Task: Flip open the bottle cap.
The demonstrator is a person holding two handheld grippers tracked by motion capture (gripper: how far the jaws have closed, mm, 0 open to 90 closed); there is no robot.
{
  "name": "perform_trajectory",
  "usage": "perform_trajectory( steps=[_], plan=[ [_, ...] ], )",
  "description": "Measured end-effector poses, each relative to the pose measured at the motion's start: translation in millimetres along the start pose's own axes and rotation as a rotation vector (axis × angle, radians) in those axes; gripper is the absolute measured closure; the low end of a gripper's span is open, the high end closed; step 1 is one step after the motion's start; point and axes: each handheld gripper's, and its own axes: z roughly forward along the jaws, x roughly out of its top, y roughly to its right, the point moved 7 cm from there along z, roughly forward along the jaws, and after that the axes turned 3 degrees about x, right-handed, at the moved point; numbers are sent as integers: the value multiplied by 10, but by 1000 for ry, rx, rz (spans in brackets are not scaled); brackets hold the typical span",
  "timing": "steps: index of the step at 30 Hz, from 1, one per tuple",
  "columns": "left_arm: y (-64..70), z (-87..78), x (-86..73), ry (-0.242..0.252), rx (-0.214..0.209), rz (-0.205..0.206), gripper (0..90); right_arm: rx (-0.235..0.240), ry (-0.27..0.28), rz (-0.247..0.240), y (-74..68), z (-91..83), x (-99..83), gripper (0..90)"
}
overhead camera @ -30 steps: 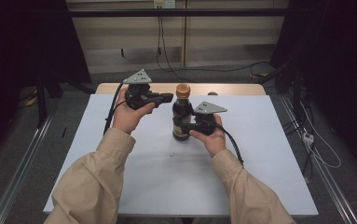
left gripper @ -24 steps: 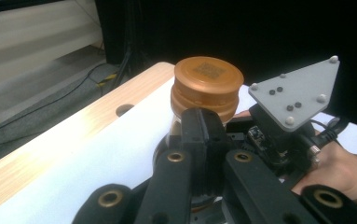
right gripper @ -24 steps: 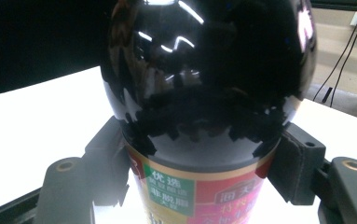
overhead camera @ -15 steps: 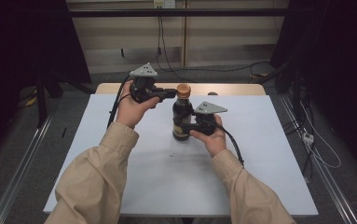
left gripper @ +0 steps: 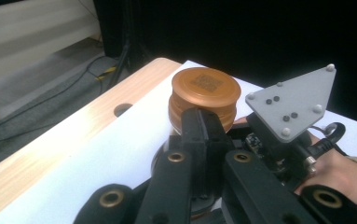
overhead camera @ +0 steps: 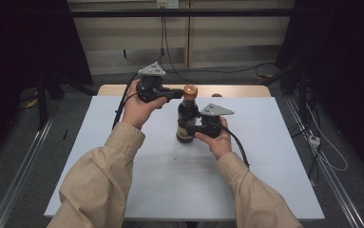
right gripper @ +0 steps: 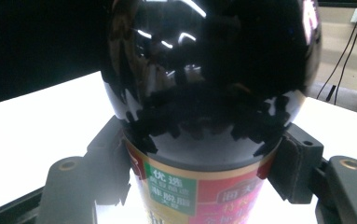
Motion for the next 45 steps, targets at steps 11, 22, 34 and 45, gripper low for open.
perform_trajectory(
  steps=[11, 22, 34, 45],
  plan=[
    [16, -31, 24, 18, -26, -4, 900, 2, -7, -3, 4, 12, 0, 320],
    [10, -304, 261, 23, 58, 24, 900, -9, -44, -72, -95, 67, 21, 315],
    [-103, -270, -74, -39, 56, -13, 900, -5, -37, -51, -59, 51, 6, 313],
    [-70, -168, -105, -56, 8, -15, 900, -4, -34, -55, -59, 51, 3, 313]
  ],
)
